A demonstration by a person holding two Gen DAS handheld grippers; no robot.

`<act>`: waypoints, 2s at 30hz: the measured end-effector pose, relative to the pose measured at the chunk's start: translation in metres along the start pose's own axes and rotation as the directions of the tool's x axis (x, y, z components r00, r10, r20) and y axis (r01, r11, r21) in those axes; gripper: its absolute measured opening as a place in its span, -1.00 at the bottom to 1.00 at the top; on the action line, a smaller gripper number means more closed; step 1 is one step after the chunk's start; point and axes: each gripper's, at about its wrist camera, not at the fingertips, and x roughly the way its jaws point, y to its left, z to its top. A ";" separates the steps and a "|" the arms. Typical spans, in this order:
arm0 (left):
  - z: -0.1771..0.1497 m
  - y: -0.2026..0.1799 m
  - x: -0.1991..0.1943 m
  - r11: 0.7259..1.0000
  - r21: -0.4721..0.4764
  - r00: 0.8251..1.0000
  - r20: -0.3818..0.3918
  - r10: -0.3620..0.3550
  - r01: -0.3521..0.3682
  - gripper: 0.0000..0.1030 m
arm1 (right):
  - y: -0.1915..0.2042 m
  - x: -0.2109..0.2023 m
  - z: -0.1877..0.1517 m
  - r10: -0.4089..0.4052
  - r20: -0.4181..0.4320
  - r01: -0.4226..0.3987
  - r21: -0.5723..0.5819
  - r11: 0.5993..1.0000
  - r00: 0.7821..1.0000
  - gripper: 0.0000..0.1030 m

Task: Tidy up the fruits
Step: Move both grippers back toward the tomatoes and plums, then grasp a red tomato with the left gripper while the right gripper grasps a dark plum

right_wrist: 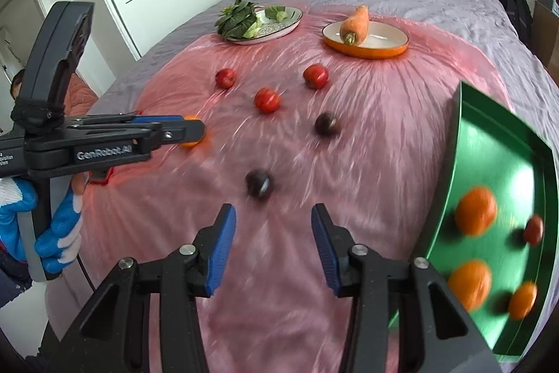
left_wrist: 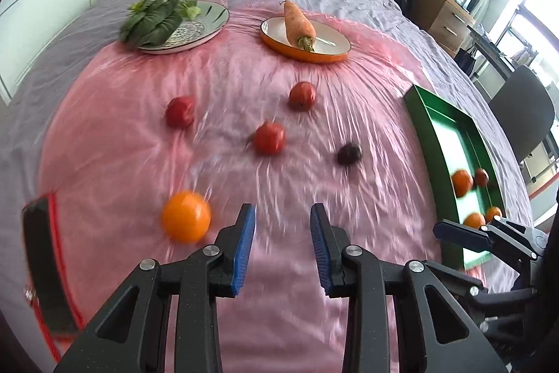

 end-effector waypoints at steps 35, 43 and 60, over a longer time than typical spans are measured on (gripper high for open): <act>0.050 0.005 0.107 0.998 -0.007 0.996 -0.064 0.056 -0.056 -0.45 | -0.035 0.119 0.081 -0.055 -0.162 0.017 -0.228 0.974 0.985 0.32; 0.051 0.003 0.112 0.998 -0.001 0.996 -0.063 0.069 -0.069 -0.46 | -0.038 0.130 0.081 -0.073 -0.190 0.028 -0.229 0.973 0.979 0.07; 0.046 0.008 0.082 0.999 -0.038 0.999 -0.019 0.029 -0.030 -0.47 | -0.044 0.091 0.087 0.002 -0.110 -0.018 -0.145 0.989 0.994 -0.36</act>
